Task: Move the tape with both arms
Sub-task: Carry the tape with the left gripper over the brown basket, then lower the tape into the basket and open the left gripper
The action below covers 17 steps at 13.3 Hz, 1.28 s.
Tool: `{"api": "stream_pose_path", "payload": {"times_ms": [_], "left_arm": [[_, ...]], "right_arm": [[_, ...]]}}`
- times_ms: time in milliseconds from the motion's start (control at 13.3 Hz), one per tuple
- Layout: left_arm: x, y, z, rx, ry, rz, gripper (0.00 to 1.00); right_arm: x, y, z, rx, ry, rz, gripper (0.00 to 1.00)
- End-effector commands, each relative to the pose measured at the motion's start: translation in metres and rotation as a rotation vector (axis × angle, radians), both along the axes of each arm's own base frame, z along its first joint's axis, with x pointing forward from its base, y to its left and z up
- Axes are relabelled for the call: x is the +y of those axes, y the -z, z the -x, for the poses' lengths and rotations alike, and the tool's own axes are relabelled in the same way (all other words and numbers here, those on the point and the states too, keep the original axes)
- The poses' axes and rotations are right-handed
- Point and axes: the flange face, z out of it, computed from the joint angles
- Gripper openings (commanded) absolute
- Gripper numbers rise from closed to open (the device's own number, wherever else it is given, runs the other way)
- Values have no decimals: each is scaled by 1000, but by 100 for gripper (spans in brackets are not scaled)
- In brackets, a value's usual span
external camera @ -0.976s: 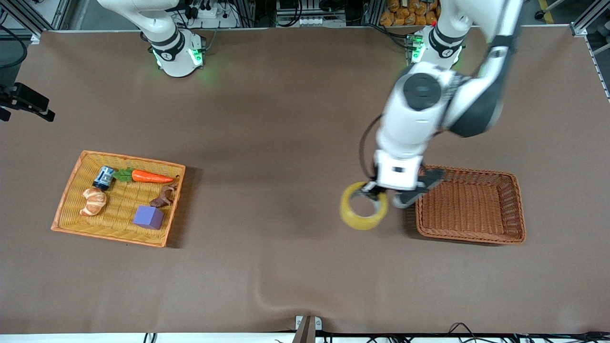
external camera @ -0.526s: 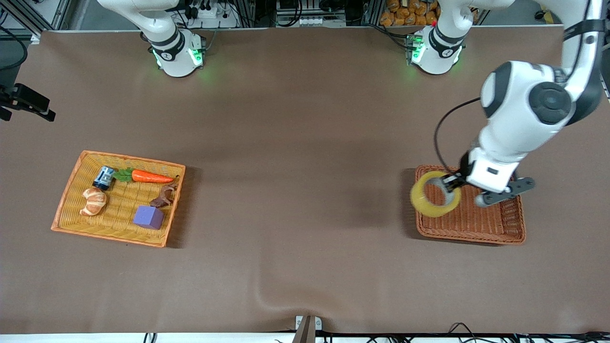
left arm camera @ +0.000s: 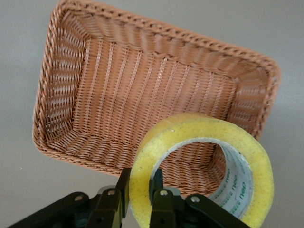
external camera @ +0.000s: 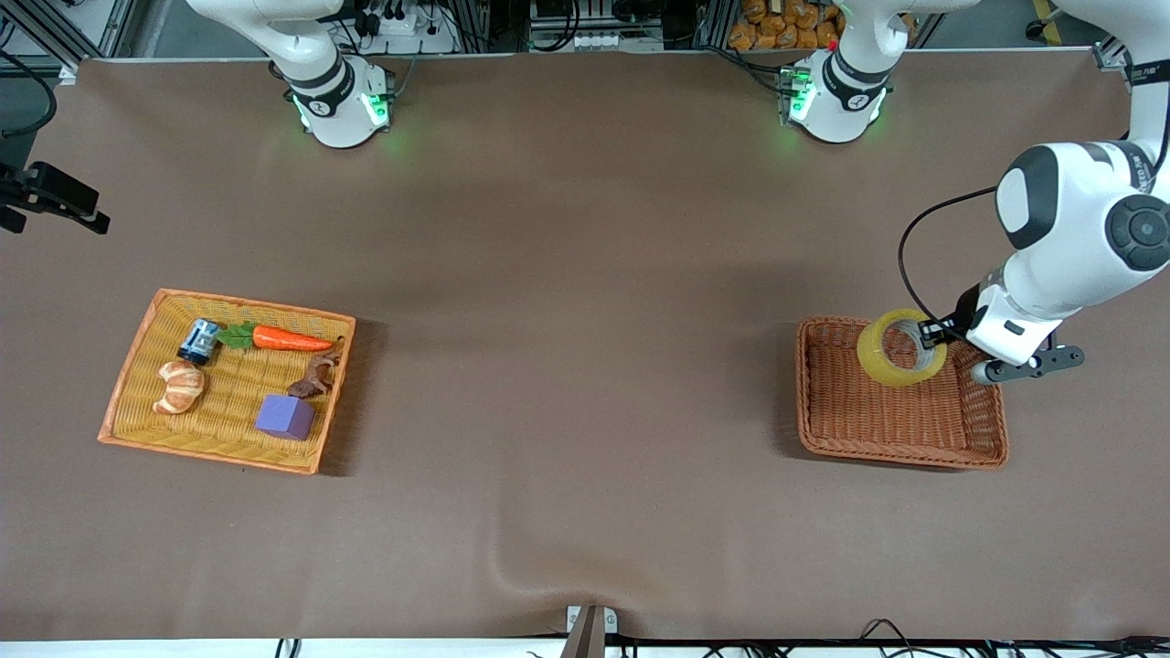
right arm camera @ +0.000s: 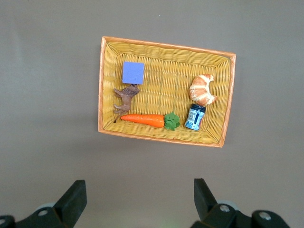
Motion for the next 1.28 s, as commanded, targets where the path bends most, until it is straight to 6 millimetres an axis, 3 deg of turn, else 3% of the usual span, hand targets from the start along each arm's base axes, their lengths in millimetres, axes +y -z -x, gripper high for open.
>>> {"api": "stream_pose_path", "payload": {"times_ms": [0,225,451,676,901,1202], "left_arm": [[11,24,3,2,18,19,0],[32,53,7,3,22,18,0],[39,77,9,-7,30,17,0],[40,83,4,-10,31,16,0],[41,80,-18,-39,33,12,0],[39,104,-29,-46,37,12,0]], "right_arm": [[-4,-3,-1,-12,9,4,100],[-5,-2,-1,-10,13,3,100],[-5,0,-2,-5,13,2,100],[-6,1,-3,-3,15,3,100],[-7,3,-4,0,16,3,100],[-13,4,-3,3,28,1,100]]}}
